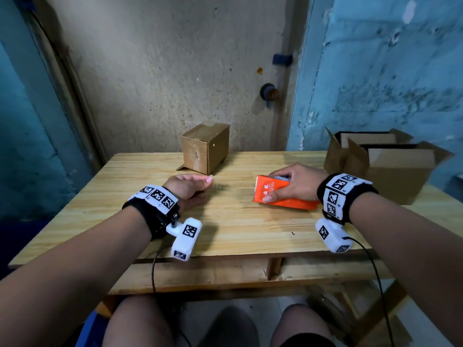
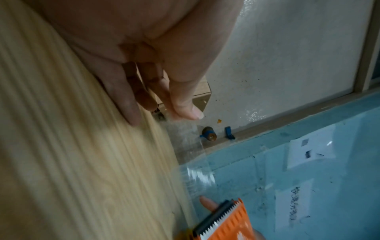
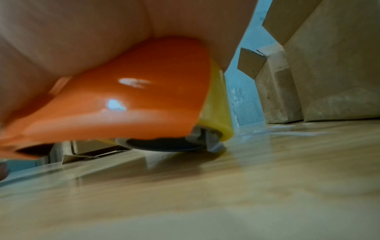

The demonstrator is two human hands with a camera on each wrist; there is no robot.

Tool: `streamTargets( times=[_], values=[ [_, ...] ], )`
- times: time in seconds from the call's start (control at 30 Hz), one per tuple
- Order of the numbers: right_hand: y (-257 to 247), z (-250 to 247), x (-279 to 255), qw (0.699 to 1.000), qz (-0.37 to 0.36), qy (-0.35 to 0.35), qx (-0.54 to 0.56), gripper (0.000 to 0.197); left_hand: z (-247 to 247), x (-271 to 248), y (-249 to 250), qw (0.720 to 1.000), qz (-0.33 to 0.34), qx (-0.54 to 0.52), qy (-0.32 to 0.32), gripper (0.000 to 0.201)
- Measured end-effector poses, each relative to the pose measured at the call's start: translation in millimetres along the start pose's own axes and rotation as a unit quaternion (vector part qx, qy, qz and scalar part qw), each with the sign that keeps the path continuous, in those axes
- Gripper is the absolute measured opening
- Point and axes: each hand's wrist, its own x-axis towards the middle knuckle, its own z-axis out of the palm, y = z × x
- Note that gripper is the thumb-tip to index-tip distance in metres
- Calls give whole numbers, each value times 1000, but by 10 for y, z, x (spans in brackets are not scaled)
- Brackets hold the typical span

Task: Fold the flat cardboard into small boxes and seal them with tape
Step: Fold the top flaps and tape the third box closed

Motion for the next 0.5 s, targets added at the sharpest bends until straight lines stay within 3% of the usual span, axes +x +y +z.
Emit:
streamTargets(
  times=[0.13, 0.2, 0.5],
  values=[
    [0, 18, 3, 1000, 5, -1, 0, 93, 15, 98, 27, 999, 25, 38, 15, 21],
    [-1, 35, 10, 1000, 4, -5, -10, 89, 9, 112, 31, 999, 21, 37, 15, 25],
    [-59, -36, -31, 999, -23, -31, -29, 104, -77, 122, 54, 999, 4, -42, -1, 25]
  ],
)
